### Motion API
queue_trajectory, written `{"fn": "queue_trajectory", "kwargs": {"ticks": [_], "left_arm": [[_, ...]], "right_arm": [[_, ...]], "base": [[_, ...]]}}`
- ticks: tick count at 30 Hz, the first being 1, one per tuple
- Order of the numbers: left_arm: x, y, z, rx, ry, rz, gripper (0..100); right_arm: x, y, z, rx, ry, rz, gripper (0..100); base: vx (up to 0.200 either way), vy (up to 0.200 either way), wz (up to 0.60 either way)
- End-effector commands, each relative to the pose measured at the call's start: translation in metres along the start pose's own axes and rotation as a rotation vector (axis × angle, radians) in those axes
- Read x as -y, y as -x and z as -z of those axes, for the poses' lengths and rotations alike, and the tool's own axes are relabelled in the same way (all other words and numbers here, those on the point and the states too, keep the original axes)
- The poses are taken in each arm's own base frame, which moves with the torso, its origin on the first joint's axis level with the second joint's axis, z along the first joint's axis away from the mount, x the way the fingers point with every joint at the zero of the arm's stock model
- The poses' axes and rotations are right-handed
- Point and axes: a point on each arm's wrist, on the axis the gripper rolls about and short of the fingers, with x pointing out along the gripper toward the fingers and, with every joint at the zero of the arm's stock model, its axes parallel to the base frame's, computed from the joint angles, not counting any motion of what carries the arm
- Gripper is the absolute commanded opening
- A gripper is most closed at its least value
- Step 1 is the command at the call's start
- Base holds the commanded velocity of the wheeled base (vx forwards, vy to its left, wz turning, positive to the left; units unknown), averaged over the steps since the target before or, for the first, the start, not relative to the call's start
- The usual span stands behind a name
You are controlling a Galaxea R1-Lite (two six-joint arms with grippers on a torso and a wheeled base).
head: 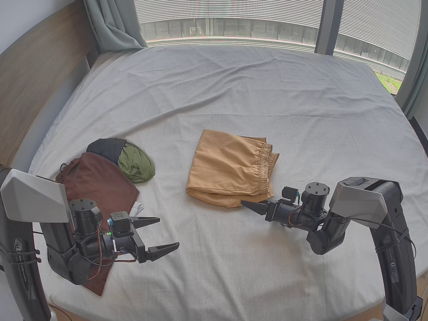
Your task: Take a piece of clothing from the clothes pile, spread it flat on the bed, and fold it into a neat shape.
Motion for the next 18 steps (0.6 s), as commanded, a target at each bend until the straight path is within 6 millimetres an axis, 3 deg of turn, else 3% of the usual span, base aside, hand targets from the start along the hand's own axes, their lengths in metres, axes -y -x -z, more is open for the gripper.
{"fn": "queue_trajectory", "kwargs": {"ticks": [1, 9, 18], "left_arm": [[0.000, 0.000, -0.001, 0.002, -0.002, -0.001, 100], [0.000, 0.000, -0.001, 0.004, -0.003, -0.001, 100], [0.000, 0.000, -0.002, 0.004, -0.005, 0.000, 100]], "right_arm": [[-0.029, 0.003, 0.002, -0.024, 0.011, -0.042, 100], [-0.068, 0.009, 0.002, -0.028, 0.042, -0.110, 100], [-0.103, 0.014, -0.036, 0.044, 0.054, -0.184, 100]], "base": [[0.000, 0.000, 0.00], [0.000, 0.000, 0.00], [0.000, 0.000, 0.00]]}}
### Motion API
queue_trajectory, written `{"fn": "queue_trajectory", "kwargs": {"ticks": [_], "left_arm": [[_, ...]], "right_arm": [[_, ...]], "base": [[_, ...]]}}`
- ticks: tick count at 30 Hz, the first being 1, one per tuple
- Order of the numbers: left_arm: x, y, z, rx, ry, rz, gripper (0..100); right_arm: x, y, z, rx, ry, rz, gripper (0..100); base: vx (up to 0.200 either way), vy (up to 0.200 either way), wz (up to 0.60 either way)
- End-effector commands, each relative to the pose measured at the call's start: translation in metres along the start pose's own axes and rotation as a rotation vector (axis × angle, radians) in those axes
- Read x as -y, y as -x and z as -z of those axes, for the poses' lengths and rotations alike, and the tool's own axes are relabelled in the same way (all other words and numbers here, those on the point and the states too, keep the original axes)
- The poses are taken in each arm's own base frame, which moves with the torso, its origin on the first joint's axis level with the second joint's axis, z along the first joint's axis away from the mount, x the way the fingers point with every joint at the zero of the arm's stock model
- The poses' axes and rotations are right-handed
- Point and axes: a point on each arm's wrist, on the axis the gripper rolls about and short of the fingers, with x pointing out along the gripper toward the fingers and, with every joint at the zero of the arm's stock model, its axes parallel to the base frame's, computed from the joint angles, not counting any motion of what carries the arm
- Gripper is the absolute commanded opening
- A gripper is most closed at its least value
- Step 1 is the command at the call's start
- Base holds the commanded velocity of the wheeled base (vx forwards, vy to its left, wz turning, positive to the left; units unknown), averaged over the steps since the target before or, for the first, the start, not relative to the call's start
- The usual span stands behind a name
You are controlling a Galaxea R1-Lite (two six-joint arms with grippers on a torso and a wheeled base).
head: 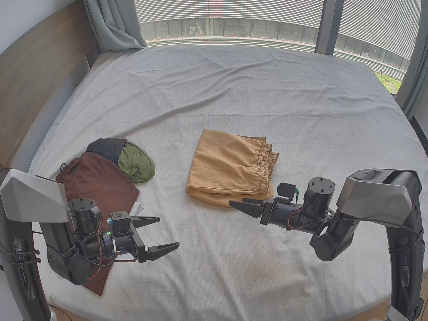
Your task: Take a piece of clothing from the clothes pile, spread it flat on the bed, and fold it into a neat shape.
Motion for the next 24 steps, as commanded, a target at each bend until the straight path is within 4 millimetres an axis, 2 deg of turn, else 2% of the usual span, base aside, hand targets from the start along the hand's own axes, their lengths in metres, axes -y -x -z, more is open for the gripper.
{"fn": "queue_trajectory", "kwargs": {"ticks": [1, 7, 12, 17, 24], "left_arm": [[0.000, 0.000, 0.000, 0.002, -0.001, -0.001, 100], [0.000, 0.000, 0.000, 0.000, -0.001, 0.001, 100], [0.000, 0.000, 0.000, 0.000, 0.000, -0.001, 100], [-0.001, 0.000, 0.000, 0.001, 0.000, -0.002, 100], [-0.001, 0.000, 0.000, 0.001, 0.000, -0.002, 100]], "right_arm": [[-0.023, 0.000, -0.029, 0.066, 0.031, -0.055, 100], [-0.030, -0.009, -0.055, 0.137, 0.036, -0.104, 100], [-0.026, -0.017, -0.071, 0.161, 0.026, -0.110, 100], [-0.011, -0.021, -0.089, 0.186, 0.031, -0.086, 100], [0.024, -0.027, -0.082, 0.178, 0.004, -0.036, 100]], "base": [[0.000, 0.000, 0.00], [0.000, 0.000, 0.00], [0.000, 0.000, 0.00], [0.000, 0.000, 0.00], [0.000, 0.000, 0.00]]}}
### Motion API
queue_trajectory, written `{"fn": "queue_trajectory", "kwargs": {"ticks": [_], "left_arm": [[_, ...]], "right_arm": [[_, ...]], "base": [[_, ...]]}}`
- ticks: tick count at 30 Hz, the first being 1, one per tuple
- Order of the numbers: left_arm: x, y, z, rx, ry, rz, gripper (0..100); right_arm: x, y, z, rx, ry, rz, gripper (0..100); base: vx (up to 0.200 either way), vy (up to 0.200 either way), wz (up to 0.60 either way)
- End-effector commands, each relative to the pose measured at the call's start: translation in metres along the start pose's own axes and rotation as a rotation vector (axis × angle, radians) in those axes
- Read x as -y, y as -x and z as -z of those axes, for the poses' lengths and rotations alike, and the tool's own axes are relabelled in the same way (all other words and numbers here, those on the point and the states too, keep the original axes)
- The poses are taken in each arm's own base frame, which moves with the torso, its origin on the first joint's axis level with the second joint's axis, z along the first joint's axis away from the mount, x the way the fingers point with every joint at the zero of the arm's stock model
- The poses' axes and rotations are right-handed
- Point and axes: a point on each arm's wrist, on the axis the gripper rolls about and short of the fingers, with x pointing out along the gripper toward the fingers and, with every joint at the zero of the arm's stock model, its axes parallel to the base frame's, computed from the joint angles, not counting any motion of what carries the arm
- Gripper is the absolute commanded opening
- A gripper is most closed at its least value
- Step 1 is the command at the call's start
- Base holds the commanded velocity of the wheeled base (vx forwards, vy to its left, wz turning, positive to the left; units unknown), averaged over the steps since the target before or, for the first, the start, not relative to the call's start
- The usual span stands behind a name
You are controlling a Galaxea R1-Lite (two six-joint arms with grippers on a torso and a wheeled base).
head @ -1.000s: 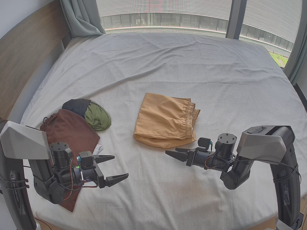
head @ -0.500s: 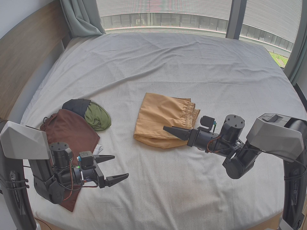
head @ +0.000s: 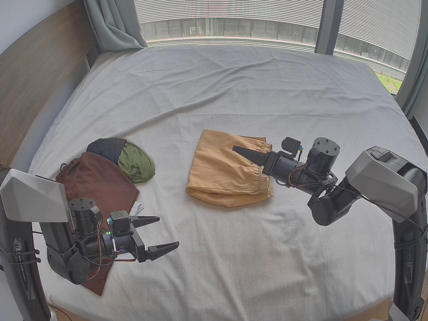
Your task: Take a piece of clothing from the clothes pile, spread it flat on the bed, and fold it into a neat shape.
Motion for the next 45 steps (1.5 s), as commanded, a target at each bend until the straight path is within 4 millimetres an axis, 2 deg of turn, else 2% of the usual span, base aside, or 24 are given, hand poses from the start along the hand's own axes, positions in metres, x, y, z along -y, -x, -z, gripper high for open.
{"fn": "queue_trajectory", "kwargs": {"ticks": [1, 6, 7, 11, 17, 23, 29, 34, 38, 39, 41, 43, 45], "left_arm": [[0.000, 0.000, 0.001, -0.001, 0.001, 0.000, 100], [-0.001, 0.000, 0.001, -0.001, 0.001, -0.001, 100], [-0.001, 0.000, 0.001, -0.002, 0.003, -0.001, 100], [-0.001, 0.000, 0.001, -0.001, 0.002, -0.003, 100], [-0.001, 0.000, 0.001, -0.002, 0.003, -0.003, 100], [-0.001, 0.000, 0.001, -0.002, 0.003, -0.003, 100], [-0.001, 0.000, 0.001, -0.001, 0.002, -0.003, 100], [-0.001, 0.000, 0.000, 0.000, 0.001, -0.003, 100], [0.000, 0.000, 0.000, 0.001, -0.001, -0.002, 100], [0.000, 0.000, 0.000, 0.001, -0.001, -0.002, 100], [0.001, -0.001, -0.001, 0.003, -0.004, 0.004, 100], [0.002, 0.000, -0.002, 0.004, -0.006, 0.005, 100], [0.004, 0.002, -0.010, 0.022, -0.023, 0.005, 100]], "right_arm": [[0.028, 0.000, 0.012, -0.011, -0.022, 0.041, 100], [0.039, 0.001, 0.025, -0.029, -0.041, 0.058, 100], [0.047, 0.002, 0.036, -0.046, -0.057, 0.075, 100], [0.064, 0.003, 0.051, -0.057, -0.069, 0.094, 100], [0.081, 0.010, 0.063, -0.069, -0.084, 0.129, 100], [0.089, 0.014, 0.074, -0.086, -0.078, 0.143, 100], [0.089, 0.013, 0.073, -0.086, -0.074, 0.143, 100], [0.083, 0.012, 0.070, -0.078, -0.063, 0.130, 100], [0.059, 0.013, 0.053, -0.051, -0.030, 0.094, 100], [0.059, 0.013, 0.053, -0.051, -0.030, 0.094, 100], [0.036, 0.015, 0.040, -0.029, -0.004, 0.059, 100], [0.030, 0.016, 0.037, -0.025, 0.001, 0.052, 100], [0.010, 0.022, 0.026, -0.015, 0.015, 0.037, 100]], "base": [[0.000, 0.000, 0.00], [0.000, 0.000, 0.00], [0.000, 0.000, 0.00], [0.000, 0.000, 0.00], [0.000, 0.000, 0.00], [0.000, 0.000, 0.00], [0.000, 0.000, 0.00], [0.000, 0.000, 0.00], [0.000, 0.000, 0.00], [0.000, 0.000, 0.00], [0.000, 0.000, 0.00], [0.000, 0.000, 0.00], [0.000, 0.000, 0.00]]}}
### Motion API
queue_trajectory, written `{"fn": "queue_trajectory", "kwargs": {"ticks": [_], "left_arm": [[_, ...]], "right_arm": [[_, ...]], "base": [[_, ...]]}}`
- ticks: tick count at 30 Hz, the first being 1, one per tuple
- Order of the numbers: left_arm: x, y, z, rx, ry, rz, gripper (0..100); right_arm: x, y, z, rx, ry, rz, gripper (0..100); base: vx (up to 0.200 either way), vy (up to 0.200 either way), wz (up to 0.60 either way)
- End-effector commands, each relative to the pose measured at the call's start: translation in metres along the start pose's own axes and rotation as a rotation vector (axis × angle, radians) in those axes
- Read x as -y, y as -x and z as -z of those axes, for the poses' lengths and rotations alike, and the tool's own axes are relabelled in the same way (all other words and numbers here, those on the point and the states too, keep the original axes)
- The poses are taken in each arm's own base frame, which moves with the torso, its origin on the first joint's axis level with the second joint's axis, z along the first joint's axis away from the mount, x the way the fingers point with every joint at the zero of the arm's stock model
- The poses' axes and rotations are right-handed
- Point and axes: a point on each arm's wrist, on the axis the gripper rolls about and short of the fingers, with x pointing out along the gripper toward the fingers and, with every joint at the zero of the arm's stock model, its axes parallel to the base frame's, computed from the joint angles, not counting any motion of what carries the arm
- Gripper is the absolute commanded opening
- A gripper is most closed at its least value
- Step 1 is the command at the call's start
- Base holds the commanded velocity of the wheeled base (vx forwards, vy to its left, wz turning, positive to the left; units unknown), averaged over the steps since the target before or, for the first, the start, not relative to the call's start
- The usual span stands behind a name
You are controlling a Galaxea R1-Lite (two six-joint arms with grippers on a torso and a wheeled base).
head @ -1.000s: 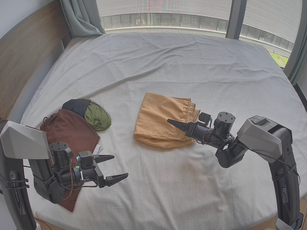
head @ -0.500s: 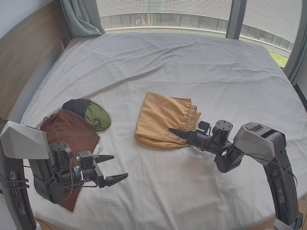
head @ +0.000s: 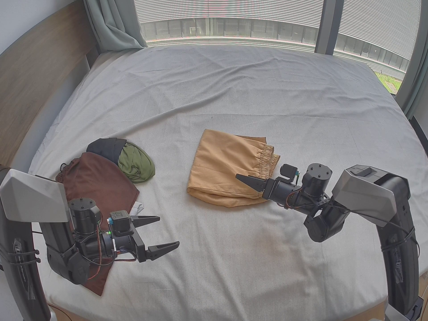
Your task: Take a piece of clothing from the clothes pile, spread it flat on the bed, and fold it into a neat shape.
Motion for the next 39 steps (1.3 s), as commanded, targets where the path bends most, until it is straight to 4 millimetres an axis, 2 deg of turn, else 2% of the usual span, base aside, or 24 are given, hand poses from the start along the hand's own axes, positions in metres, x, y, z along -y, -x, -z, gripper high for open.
{"fn": "queue_trajectory", "kwargs": {"ticks": [1, 7, 10, 16, 28, 34, 39], "left_arm": [[0.004, 0.003, -0.012, 0.030, -0.028, 0.002, 100], [0.012, 0.013, -0.029, 0.068, -0.059, -0.002, 100], [0.014, 0.015, -0.034, 0.081, -0.072, 0.000, 100], [0.026, 0.020, -0.046, 0.110, -0.103, 0.032, 100], [0.057, 0.024, -0.068, 0.164, -0.156, 0.113, 100], [0.077, 0.035, -0.074, 0.179, -0.173, 0.150, 100], [0.090, 0.054, -0.076, 0.190, -0.182, 0.150, 100]], "right_arm": [[-0.044, 0.012, -0.028, 0.036, 0.044, -0.048, 100], [-0.068, 0.030, -0.039, 0.041, 0.123, -0.047, 100], [-0.075, 0.038, -0.040, 0.036, 0.151, -0.042, 100], [-0.104, 0.063, -0.039, 0.007, 0.287, -0.028, 100], [-0.120, 0.104, -0.024, -0.027, 0.512, 0.108, 100], [-0.143, 0.121, -0.028, 0.003, 0.539, 0.147, 100], [-0.162, 0.139, -0.036, 0.035, 0.560, 0.140, 100]], "base": [[0.000, 0.000, 0.00], [0.000, 0.000, 0.00], [0.000, 0.000, 0.00], [0.000, 0.000, 0.00], [0.000, 0.000, 0.00], [0.000, 0.000, 0.00], [0.000, 0.000, 0.00]]}}
